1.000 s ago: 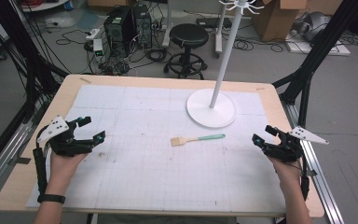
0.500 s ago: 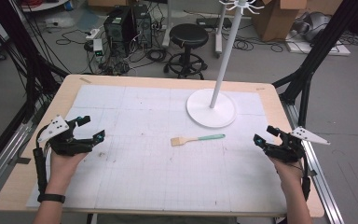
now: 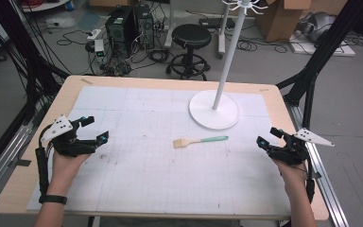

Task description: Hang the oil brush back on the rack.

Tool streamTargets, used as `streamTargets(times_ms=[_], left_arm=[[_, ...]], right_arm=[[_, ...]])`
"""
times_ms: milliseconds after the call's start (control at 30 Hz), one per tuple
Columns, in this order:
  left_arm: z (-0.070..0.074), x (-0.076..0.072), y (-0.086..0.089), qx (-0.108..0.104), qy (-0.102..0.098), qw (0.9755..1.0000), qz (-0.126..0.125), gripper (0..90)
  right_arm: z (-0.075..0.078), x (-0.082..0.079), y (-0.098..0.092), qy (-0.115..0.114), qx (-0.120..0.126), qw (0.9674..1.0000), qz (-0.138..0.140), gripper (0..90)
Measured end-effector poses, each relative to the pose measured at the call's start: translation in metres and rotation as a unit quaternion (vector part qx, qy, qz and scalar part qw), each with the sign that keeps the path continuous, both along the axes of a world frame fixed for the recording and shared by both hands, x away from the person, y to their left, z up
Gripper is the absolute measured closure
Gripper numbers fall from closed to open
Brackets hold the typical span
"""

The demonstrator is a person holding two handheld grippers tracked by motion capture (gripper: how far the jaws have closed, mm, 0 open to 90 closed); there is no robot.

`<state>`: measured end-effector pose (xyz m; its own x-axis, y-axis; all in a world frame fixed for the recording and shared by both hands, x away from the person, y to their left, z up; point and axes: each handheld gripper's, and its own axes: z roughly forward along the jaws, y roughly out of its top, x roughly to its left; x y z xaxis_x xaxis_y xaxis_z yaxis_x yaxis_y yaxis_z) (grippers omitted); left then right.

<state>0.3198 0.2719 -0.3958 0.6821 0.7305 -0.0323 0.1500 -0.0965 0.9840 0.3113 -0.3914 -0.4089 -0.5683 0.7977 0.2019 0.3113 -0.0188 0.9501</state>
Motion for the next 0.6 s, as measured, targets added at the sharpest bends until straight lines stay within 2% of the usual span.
streamTargets(times_ms=[233, 300, 333, 433, 467, 600], left_arm=[[0.006, 0.01, -0.014, 0.004, 0.005, 0.9997, -0.022, 14.7], [0.007, 0.013, -0.021, 0.008, 0.003, 0.9995, -0.032, 14.2], [0.007, 0.018, -0.028, 0.006, 0.001, 0.999, -0.045, 14.1], [0.008, 0.023, -0.034, 0.007, 0.006, 0.9987, -0.05, 13.5], [0.01, 0.029, -0.041, 0.014, 0.01, 0.9982, -0.057, 13.4], [0.019, 0.038, -0.054, 0.018, 0.012, 0.9971, -0.073, 13.2]], right_arm=[[0.0, -0.001, 0.0, -0.002, 0.001, 1.0, 0.001, 15.8], [0.001, -0.001, 0.0, -0.001, 0.001, 1.0, 0.002, 15.7], [0.0, -0.001, 0.0, -0.002, 0.0, 1.0, 0.004, 15.7], [0.0, -0.001, 0.001, -0.003, 0.0, 1.0, 0.004, 15.7], [0.0, -0.001, 0.001, -0.003, 0.001, 1.0, 0.005, 15.7], [0.0, 0.0, 0.0, -0.003, 0.0, 1.0, 0.005, 15.7]])
